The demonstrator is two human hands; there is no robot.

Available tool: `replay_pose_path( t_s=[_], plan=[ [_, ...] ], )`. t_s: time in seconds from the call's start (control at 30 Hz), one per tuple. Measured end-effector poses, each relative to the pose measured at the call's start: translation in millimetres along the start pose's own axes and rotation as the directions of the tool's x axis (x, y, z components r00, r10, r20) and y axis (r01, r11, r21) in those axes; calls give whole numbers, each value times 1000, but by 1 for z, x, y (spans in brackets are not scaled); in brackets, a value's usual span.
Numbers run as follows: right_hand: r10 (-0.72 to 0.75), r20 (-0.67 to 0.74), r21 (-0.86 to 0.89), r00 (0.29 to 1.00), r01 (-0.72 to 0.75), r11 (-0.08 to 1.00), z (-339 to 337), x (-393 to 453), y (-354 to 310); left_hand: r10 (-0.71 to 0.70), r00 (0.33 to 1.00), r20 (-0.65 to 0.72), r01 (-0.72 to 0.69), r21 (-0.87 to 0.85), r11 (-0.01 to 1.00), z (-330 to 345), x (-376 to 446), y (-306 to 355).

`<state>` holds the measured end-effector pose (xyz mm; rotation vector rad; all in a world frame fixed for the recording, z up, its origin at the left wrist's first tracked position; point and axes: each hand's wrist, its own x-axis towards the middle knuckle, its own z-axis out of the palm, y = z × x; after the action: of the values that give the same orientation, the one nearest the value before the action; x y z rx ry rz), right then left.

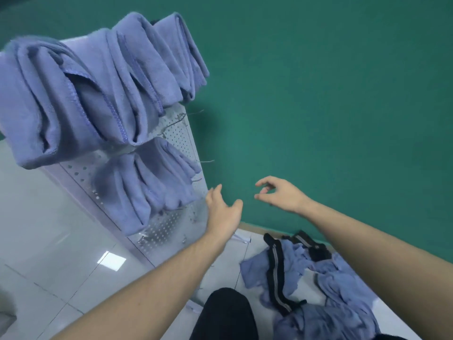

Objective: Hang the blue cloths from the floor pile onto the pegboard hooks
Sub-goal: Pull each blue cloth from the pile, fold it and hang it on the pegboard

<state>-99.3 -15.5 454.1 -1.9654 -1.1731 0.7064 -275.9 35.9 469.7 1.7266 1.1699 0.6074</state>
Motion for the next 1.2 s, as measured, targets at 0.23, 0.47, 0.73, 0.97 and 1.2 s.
replay_pose_path(
  t_s=[0.23,0.47,0.73,0.97,1.2],
  plan=[
    [260,-75,5,963,-261,965,-38,-53,119,-125,948,294,83,152,985,91,20,-37],
    [459,-102,19,883,-460,888,-38,-74,212,-226,870,439,149,204,968,182,50,-94],
    [583,-80,4,808,-585,811,15,-57,333,-352,759,548,198,321,926,266,84,-186],
    [704,61,-140,707,-692,708,53,-45,439,-447,636,629,257,374,891,349,108,-265],
    [809,6,-210,588,-790,575,77,-31,522,-467,594,655,295,363,884,408,116,-310]
  ],
)
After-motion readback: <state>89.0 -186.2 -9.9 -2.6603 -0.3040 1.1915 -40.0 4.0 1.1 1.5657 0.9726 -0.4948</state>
